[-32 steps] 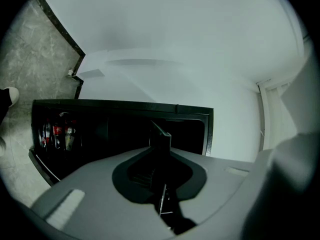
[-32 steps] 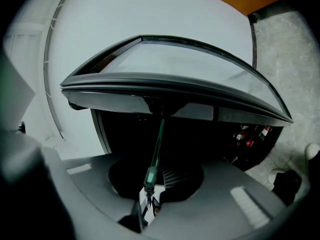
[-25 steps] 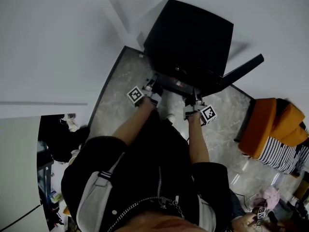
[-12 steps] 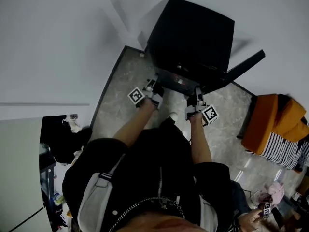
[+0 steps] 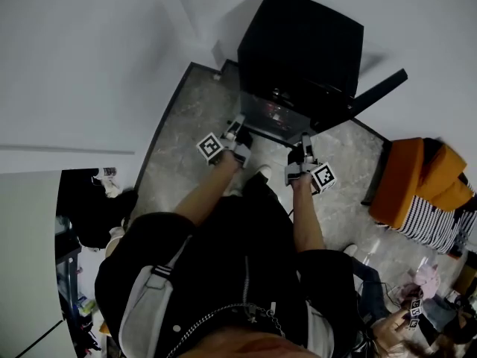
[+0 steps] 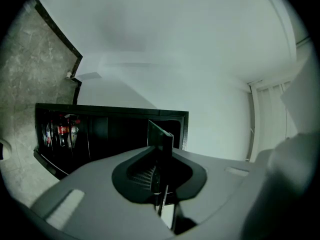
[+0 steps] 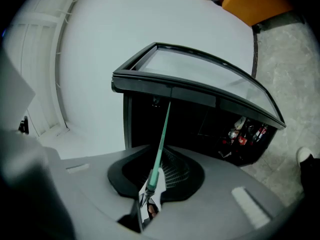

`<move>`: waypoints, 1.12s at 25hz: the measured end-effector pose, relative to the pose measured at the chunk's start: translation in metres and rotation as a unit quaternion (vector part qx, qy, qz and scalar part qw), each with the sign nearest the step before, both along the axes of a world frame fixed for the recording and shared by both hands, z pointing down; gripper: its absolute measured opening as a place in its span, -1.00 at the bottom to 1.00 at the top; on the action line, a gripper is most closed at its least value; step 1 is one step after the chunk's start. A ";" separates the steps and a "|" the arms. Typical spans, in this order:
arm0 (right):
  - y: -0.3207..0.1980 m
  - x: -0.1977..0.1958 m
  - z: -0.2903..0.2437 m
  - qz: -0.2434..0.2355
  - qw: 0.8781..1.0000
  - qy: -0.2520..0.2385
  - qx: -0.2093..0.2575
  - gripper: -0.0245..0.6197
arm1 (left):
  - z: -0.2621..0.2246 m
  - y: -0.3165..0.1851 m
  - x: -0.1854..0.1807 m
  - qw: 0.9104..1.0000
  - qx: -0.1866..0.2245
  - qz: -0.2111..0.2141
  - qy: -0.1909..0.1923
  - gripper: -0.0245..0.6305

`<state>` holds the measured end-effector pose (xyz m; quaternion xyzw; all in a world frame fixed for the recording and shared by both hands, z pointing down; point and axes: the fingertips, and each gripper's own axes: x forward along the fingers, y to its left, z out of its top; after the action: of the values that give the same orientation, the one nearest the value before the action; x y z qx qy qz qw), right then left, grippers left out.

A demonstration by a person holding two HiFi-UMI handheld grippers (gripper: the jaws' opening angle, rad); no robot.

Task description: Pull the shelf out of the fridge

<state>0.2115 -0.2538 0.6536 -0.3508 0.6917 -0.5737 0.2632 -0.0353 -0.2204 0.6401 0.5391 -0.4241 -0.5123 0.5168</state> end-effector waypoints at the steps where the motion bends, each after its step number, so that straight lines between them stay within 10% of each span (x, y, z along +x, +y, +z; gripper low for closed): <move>1: 0.005 0.000 -0.001 0.001 1.000 0.000 0.000 -0.80 | 0.001 0.005 -0.001 1.000 -0.001 0.000 -0.002 -0.83; 28: 0.144 0.000 -0.021 0.004 1.000 0.002 0.026 -0.81 | -0.011 0.144 -0.002 1.000 0.020 0.006 0.015 -0.83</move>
<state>0.2119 -0.1099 0.6323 -0.3477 0.7052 -0.5542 0.2733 -0.0370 -0.0759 0.6293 0.5443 -0.4028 -0.5259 0.5147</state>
